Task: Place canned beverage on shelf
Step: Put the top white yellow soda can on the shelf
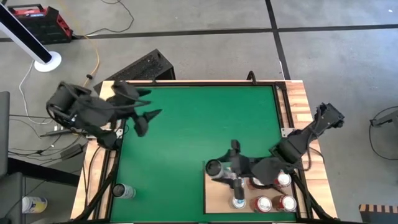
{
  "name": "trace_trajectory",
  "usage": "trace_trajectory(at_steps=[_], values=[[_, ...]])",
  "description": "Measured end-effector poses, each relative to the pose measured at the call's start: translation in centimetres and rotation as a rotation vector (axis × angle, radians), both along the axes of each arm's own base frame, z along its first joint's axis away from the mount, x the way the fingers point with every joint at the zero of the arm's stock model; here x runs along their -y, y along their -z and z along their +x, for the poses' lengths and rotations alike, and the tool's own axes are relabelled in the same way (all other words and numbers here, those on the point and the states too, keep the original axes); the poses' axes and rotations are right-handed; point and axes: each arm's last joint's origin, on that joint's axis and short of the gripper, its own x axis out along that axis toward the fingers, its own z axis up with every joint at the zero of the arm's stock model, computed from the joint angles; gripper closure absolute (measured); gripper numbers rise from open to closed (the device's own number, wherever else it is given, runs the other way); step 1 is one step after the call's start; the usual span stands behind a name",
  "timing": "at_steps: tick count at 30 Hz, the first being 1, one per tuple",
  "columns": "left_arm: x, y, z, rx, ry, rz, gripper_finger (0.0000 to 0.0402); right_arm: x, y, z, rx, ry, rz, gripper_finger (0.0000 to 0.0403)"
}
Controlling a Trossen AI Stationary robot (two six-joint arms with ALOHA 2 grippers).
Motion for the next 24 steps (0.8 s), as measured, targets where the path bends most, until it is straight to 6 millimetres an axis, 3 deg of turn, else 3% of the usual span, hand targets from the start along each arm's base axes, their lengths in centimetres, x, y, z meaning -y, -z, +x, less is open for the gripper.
trace_trajectory(at_steps=[4,12,18,24], values=[[0.9,1.0,-0.4,-0.020,-0.037,0.029,0.0058,-0.4,1.2,-1.7,0.146,0.071,0.065,0.0125],[2.2,4.5,-0.1,-0.061,-0.051,0.039,0.0058,2.0,7.4,-3.8,0.432,0.133,0.202,0.0125],[2.8,7.1,0.8,-0.050,0.032,-0.004,0.0058,3.0,11.3,-4.1,0.365,0.194,0.168,0.0125],[4.2,9.1,3.1,0.014,0.216,-0.064,0.0058,4.3,12.1,-3.4,0.339,0.219,0.160,0.0125]])
